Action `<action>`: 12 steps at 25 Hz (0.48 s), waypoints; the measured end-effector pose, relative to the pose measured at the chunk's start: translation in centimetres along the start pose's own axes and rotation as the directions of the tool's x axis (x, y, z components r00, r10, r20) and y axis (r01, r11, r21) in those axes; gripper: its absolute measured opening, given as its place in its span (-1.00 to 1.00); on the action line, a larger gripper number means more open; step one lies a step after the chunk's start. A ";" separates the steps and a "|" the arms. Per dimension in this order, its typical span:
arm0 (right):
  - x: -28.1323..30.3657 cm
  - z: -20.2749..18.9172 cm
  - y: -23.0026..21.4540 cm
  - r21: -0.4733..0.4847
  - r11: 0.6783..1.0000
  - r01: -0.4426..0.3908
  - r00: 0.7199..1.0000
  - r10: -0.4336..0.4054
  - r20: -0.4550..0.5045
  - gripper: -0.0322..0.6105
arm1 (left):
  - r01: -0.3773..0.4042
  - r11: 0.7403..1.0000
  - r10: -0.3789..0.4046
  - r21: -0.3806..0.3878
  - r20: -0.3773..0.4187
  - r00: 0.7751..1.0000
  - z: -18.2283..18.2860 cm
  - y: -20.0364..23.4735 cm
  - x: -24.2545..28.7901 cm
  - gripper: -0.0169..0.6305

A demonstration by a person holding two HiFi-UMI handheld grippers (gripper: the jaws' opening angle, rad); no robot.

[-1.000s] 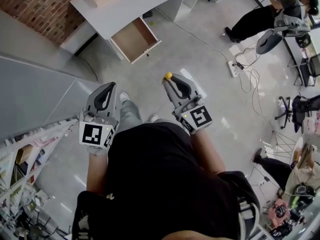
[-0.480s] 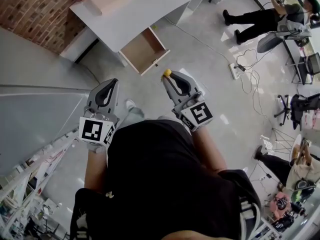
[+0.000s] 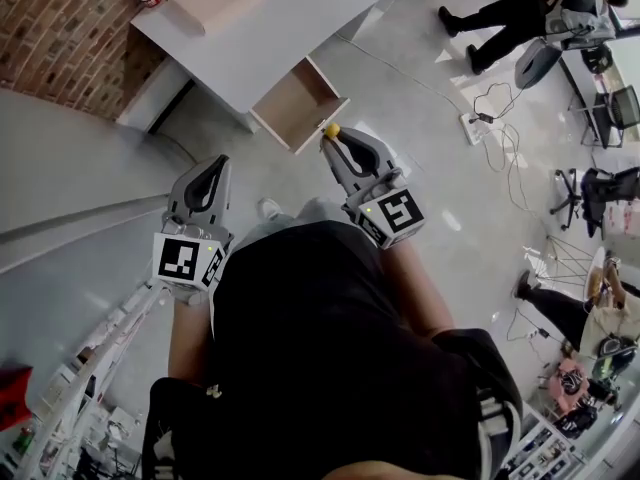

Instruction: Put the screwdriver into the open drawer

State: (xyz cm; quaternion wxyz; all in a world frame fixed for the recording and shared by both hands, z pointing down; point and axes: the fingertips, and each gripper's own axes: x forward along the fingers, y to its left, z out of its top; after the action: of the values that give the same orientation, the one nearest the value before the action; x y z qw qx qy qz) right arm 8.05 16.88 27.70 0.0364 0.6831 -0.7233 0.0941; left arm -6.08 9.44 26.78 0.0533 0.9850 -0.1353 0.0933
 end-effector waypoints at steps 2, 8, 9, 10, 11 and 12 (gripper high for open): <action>0.7 -0.2 -0.5 0.015 1.000 0.004 1.000 -0.004 -0.004 -0.66 | 0.003 1.000 -0.003 -0.009 -0.011 1.000 -0.2 0.5 0.4 -0.93; 3.3 -1.7 -1.8 0.047 0.999 -0.022 0.999 0.024 -0.049 -0.66 | -0.016 1.000 0.015 -0.027 -0.037 0.999 -0.5 1.6 2.1 -0.93; 3.9 -2.1 -2.1 0.050 0.998 -0.031 0.998 0.034 -0.061 -0.66 | -0.026 0.999 0.025 -0.035 -0.042 0.999 -0.7 2.0 2.4 -0.93; 4.6 -2.5 -2.5 0.055 0.998 -0.042 0.996 0.046 -0.074 -0.66 | -0.039 0.998 0.037 -0.043 -0.048 0.998 -0.9 2.4 2.7 -0.93; 5.2 -2.9 -2.8 0.061 0.997 -0.053 0.994 0.058 -0.087 -0.66 | -0.052 0.997 0.049 -0.051 -0.055 0.997 -1.1 2.8 3.0 -0.93; 5.8 -3.3 -3.2 0.067 0.996 -0.065 0.992 0.071 -0.100 -0.66 | -0.065 0.996 0.062 -0.057 -0.061 0.996 -1.2 3.1 3.3 -0.93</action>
State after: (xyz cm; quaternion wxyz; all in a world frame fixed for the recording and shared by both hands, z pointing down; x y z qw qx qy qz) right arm 10.63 11.67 32.24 0.0484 0.6532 -0.7399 0.1533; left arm -4.06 5.76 28.84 0.0832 0.9749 -0.1677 0.1202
